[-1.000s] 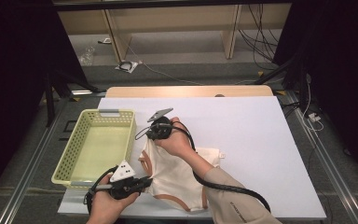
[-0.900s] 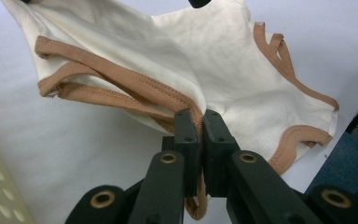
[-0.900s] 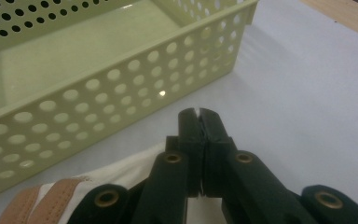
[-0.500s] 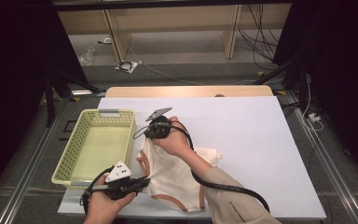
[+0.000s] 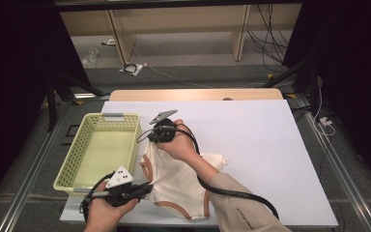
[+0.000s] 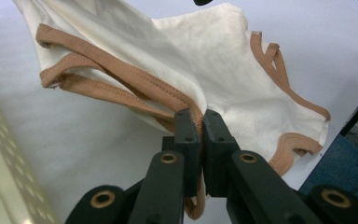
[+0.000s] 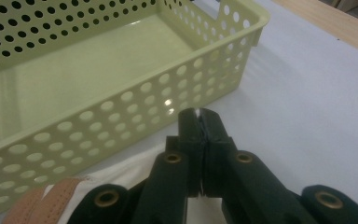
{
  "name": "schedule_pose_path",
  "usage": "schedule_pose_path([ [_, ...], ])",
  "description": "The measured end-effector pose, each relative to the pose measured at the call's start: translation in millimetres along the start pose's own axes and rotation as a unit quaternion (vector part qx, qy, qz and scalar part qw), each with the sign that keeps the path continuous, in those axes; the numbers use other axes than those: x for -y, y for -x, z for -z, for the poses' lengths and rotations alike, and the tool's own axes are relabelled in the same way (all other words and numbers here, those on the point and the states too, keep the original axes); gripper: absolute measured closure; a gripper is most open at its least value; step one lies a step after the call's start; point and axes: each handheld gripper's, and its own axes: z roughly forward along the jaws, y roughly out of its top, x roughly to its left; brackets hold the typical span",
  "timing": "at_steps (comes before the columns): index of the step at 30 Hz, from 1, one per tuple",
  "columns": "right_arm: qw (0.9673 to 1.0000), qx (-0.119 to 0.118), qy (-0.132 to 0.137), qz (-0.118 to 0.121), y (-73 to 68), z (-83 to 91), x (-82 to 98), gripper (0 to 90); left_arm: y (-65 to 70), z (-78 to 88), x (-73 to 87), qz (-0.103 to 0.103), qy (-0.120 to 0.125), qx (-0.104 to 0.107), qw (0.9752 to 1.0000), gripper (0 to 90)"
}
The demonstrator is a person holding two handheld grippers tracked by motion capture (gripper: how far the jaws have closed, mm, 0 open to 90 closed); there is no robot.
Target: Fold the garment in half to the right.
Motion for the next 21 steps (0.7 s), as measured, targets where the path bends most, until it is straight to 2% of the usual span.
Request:
schedule_pose_path([
  [21,0.9999,-0.005,0.011,0.003,-4.1,-1.3,-5.3,89.5,-1.4,6.6,-0.5,0.004,-0.001,-0.008,1.0000,85.7],
])
